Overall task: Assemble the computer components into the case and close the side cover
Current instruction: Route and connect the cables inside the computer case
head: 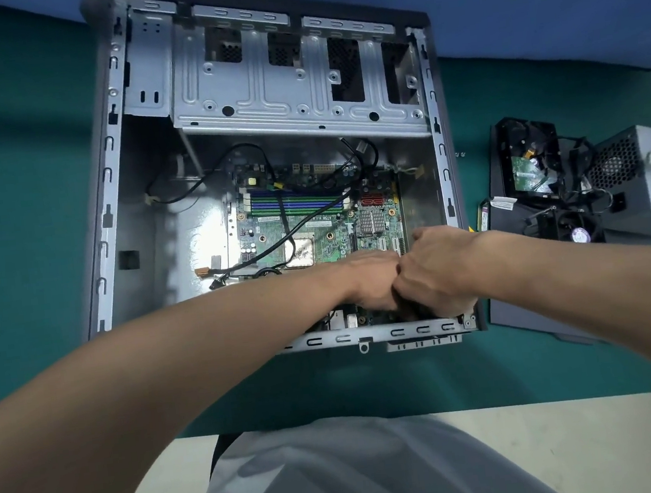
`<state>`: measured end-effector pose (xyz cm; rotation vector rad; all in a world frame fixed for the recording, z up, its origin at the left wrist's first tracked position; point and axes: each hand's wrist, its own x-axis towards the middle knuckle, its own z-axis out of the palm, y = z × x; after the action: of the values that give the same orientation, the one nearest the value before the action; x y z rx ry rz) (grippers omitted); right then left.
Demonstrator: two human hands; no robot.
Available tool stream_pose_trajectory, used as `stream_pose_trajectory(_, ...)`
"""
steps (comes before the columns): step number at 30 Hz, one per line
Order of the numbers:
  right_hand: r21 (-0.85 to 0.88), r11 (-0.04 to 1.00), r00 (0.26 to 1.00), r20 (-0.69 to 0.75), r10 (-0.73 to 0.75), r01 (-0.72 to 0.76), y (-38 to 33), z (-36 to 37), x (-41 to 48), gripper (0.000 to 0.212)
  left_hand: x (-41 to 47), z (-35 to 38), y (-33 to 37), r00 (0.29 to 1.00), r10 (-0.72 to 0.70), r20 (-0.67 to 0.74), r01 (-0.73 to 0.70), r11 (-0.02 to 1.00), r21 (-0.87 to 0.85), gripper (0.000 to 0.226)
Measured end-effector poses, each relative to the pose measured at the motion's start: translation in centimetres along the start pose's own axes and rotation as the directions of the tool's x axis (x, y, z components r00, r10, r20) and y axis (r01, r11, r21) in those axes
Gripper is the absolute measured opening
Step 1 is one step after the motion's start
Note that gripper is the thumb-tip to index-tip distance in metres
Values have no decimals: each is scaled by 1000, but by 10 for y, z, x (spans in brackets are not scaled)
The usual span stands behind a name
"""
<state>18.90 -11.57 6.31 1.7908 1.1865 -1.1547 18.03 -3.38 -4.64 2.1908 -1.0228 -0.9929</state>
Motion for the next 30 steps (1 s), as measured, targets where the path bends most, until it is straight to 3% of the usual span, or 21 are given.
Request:
stream_pose_trajectory(4, -26, 1000, 997, -78, 9, -11, -2, 2, 0, 14, -1, -3, -1, 1000, 28, 9, -28, 999, 41, 31)
stream_pose_trajectory(7, -3, 1000, 985, -173, 4, -4, -3, 8, -3, 21, -2, -4, -4, 999, 43, 31, -46, 994, 96, 27)
stream_pose_trajectory(11, 23, 1000, 995, -98, -1, 3, 0, 9, -2, 22, -1, 1, -3, 1000, 2, 15, -2, 999, 47, 30)
stream_pose_trajectory(15, 38, 999, 1000, -18, 13, -13, -2, 5, 1, 9, 1, 2, -3, 996, -62, -62, 60, 998, -25, 34)
stream_pose_trajectory(21, 46, 999, 987, -157, 25, -18, -3, 10, -3, 21, 0, -2, -4, 1000, -20, -2, 20, 998, 57, 30)
stream_pose_trajectory(28, 42, 999, 1000, -17, 14, -13, -4, 3, -1, 11, 1, 2, -2, 999, -43, -23, 43, 999, 22, 35)
stream_pose_trajectory(30, 29, 999, 999, -39, 25, -24, -5, 2, -2, 10, 1, 1, -2, 999, -29, -25, 30, 999, 23, 36)
